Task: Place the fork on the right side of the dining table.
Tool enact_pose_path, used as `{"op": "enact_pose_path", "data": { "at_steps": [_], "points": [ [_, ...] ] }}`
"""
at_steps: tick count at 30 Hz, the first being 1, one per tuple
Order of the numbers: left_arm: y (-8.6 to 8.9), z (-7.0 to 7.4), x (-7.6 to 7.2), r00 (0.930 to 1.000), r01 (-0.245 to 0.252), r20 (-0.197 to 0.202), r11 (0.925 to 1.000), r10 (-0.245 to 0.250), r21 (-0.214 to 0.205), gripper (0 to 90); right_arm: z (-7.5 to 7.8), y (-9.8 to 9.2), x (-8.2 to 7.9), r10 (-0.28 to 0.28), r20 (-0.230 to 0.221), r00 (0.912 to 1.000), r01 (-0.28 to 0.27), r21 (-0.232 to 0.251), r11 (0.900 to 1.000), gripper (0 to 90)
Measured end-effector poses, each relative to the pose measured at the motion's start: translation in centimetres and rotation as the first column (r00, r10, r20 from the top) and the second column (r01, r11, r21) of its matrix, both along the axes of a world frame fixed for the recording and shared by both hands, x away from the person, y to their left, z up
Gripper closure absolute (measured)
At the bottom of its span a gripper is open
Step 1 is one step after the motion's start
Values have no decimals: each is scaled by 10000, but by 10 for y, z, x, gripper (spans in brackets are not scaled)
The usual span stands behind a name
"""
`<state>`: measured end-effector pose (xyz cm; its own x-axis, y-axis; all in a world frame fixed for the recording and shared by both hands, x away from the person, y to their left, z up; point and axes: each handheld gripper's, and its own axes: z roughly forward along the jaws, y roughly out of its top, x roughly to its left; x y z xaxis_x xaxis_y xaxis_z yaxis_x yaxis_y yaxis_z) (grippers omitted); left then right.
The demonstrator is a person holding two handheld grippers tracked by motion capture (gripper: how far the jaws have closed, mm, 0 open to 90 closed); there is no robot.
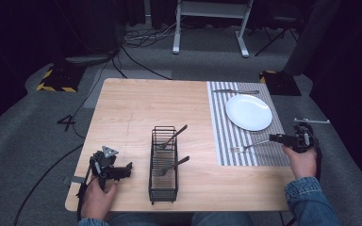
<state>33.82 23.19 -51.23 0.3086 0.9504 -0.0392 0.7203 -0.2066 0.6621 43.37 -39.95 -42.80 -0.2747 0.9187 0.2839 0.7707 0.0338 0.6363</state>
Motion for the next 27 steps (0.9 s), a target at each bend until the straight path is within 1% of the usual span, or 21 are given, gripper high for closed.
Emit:
{"op": "enact_pose_path", "data": {
  "at_steps": [4,13,17,20,27],
  "points": [
    [0,0,0,10000,-2,3,10000,2,-2,12,-6,-4,0,-58,-112,9999,59,99,9999,539],
    [0,0,0,10000,-2,4,10000,2,-1,12,-22,-11,0,-132,-588,9982,146,243,9996,526],
    [0,0,0,10000,0,2,10000,0,0,12,-28,-15,0,-174,-783,9968,197,283,9994,523],
    [0,0,0,10000,0,2,10000,0,0,12,-34,-17,1,-248,-1014,9945,286,361,9989,508],
    [0,0,0,10000,-1,1,10000,1,-2,12,-41,-20,6,-311,-1277,9913,358,347,9988,480]
  ]
}}
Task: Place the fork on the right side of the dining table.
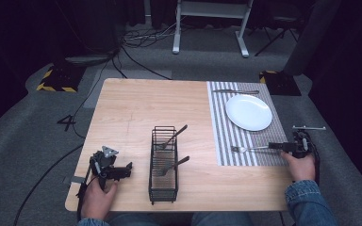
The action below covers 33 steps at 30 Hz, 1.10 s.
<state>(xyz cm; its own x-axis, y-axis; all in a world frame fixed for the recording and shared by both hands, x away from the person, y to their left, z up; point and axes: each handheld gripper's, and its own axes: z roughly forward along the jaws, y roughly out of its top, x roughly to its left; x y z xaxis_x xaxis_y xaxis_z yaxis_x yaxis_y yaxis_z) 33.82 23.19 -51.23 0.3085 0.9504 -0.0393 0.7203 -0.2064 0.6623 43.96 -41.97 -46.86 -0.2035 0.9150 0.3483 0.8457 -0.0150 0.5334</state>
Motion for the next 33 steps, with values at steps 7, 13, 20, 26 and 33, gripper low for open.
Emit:
{"op": "enact_pose_path", "data": {
  "at_steps": [7,13,20,26,33],
  "points": [
    [0,0,0,10000,2,-1,10000,-2,4,11,-6,-2,5,-152,-348,9993,145,-204,9997,455],
    [0,0,0,10000,2,-1,10000,-2,4,12,-9,-7,9,-389,-343,9987,378,-303,9988,461],
    [0,0,0,10000,-1,1,10000,1,2,12,-5,-10,3,-414,19,9991,414,-405,9983,444],
    [0,0,0,10000,-1,1,10000,1,1,12,13,4,-11,152,733,9972,-140,-175,9997,438],
    [0,0,0,10000,-2,0,10000,2,3,12,45,35,-29,1350,1874,9730,-1247,-660,9900,402]
  ]
}}
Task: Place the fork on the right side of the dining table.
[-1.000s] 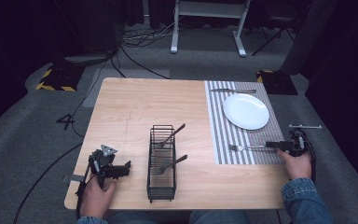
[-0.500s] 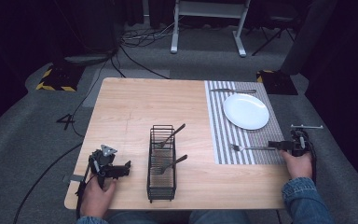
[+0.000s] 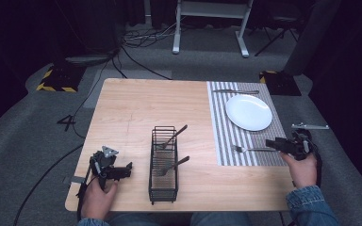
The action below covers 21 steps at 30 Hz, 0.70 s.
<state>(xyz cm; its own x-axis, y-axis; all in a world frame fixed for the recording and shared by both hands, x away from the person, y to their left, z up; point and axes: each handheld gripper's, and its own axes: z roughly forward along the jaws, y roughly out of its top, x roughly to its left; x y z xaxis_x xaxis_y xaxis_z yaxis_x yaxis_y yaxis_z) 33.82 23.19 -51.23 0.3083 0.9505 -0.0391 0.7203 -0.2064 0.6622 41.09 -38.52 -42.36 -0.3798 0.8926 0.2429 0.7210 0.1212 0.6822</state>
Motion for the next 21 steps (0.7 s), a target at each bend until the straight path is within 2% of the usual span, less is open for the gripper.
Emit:
{"op": "enact_pose_path", "data": {
  "at_steps": [3,5,7,9,12,14,16,19,20,21],
  "points": [
    [0,0,0,10000,1,0,10000,-1,0,12,11,12,-8,518,523,9973,-516,-56,9987,384],
    [0,0,0,10000,-1,0,10000,1,-2,12,18,20,-14,870,866,9924,-867,-63,9962,374],
    [0,0,0,10000,0,1,10000,0,1,12,25,27,-18,1186,1019,9877,-1194,23,9928,361],
    [0,0,0,10000,0,0,10000,0,1,12,32,37,-23,1808,1132,9770,-1820,-4,9833,329],
    [0,0,0,10000,0,1,10000,0,-1,12,41,51,-29,2331,1448,9616,-2347,-64,9721,228],
    [0,0,0,10000,0,-1,10000,0,0,12,47,61,-34,2570,1748,9505,-2585,-145,9659,167],
    [0,0,0,10000,0,1,10000,0,1,12,51,68,-37,2750,1992,9406,-2764,-213,9608,144],
    [0,0,0,10000,0,-1,10000,0,-1,12,55,80,-41,2952,2153,9309,-2962,-284,9547,83],
    [0,0,0,10000,-3,0,10000,3,-1,12,56,87,-43,3112,2247,9234,-3125,-306,9494,65],
    [0,0,0,10000,-8,-5,10000,8,-3,12,57,90,-44,3166,2232,9219,-3187,-274,9474,63]
  ]
}}
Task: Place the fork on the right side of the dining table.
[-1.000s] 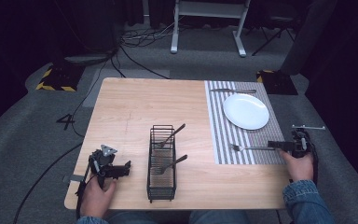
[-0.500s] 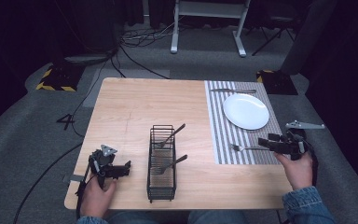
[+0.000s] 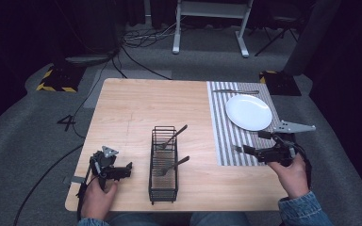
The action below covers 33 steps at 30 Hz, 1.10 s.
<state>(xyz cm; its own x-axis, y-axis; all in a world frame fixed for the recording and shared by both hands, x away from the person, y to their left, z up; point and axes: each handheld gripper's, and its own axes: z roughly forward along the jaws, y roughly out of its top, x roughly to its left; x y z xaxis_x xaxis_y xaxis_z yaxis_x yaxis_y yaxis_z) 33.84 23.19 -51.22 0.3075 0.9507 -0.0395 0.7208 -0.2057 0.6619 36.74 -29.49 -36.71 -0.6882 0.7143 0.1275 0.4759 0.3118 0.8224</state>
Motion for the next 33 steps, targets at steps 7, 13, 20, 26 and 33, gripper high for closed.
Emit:
{"op": "enact_pose_path", "data": {
  "at_steps": [7,13,20,26,33],
  "points": [
    [0,0,0,10000,-26,9,10000,26,20,12,0,26,-7,473,286,9985,-488,511,9975,64],
    [0,0,0,10000,-27,-2,10000,27,-4,12,-6,50,-10,804,397,9960,-808,87,9967,72],
    [0,0,0,10000,-22,-3,10000,22,-2,12,-21,82,-12,1587,-139,9872,-1593,-863,9834,72],
    [0,0,0,10000,-22,-2,10000,22,-2,12,-36,103,-14,2009,-537,9781,-2070,-1590,9653,72],
    [0,0,0,10000,-24,0,10000,24,-2,12,-62,121,-12,2261,-1091,9680,-2430,-1802,9531,73]
  ]
}}
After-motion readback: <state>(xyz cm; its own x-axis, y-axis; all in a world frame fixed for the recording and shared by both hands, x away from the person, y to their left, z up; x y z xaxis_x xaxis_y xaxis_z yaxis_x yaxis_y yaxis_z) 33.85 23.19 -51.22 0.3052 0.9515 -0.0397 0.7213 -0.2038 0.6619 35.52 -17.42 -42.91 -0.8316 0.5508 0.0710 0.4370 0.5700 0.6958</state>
